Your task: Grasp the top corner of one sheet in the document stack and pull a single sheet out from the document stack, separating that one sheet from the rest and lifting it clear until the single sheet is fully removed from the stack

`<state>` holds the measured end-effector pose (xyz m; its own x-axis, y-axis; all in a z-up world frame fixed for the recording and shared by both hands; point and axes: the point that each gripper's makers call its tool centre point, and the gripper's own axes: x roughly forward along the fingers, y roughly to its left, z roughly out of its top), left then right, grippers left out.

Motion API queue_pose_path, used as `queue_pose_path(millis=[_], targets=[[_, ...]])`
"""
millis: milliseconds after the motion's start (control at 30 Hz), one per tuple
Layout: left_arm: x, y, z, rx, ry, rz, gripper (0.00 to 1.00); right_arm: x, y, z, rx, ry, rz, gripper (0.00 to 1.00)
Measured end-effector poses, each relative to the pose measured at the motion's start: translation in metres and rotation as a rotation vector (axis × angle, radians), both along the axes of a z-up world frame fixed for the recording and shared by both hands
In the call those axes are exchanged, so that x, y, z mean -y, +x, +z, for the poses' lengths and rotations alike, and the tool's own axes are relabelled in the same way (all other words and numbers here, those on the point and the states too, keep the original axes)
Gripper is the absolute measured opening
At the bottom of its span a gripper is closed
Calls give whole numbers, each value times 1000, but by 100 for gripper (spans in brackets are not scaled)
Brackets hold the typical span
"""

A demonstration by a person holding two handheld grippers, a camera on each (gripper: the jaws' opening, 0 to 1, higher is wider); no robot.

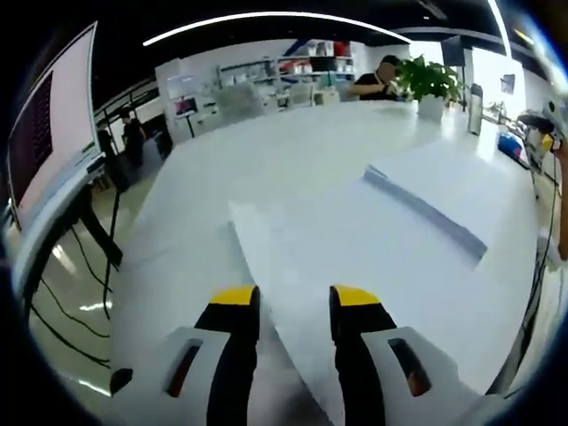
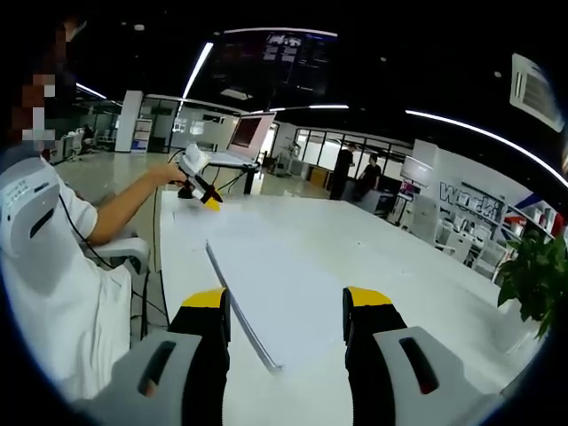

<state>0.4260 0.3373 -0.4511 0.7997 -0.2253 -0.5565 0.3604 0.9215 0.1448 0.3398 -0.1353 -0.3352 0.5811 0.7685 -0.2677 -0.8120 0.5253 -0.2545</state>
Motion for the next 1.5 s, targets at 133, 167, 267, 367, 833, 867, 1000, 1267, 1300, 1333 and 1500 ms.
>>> queue_pose_path(millis=[133, 167, 267, 367, 833, 867, 1000, 1267, 1300, 1333, 1500], targets=[[-5, 1, 3, 21, 12, 12, 39, 0, 1, -1, -3, -3, -2, 51], [-6, 1, 4, 23, 10, 16, 40, 0, 0, -1, -2, -3, -1, 51], [-8, 2, 8, 43, 16, 23, 44, -1, -1, 0, 0, -2, 1, 51], [-11, 3, 11, 59, 14, 31, 47, 0, 0, -1, -2, 0, -2, 51], [-10, 5, 21, 103, -4, 44, 58, 1, 1, 1, -4, 9, -9, 51], [-10, 5, 21, 104, -4, 43, 58, 1, 1, 1, -4, 10, -9, 51], [-8, 5, 21, 104, -11, 37, 59, 1, 1, 1, -6, 11, -11, 51], [-7, 6, 22, 113, -6, 36, 62, 5, 4, 4, -3, 30, -30, 51], [-8, 6, 23, 113, -5, 37, 62, 5, 4, 4, -3, 30, -29, 51], [-8, 6, 23, 115, -4, 36, 62, 5, 4, 4, -3, 30, -28, 51], [-7, 6, 24, 118, -6, 34, 62, 4, 4, 4, -3, 27, -25, 51]])
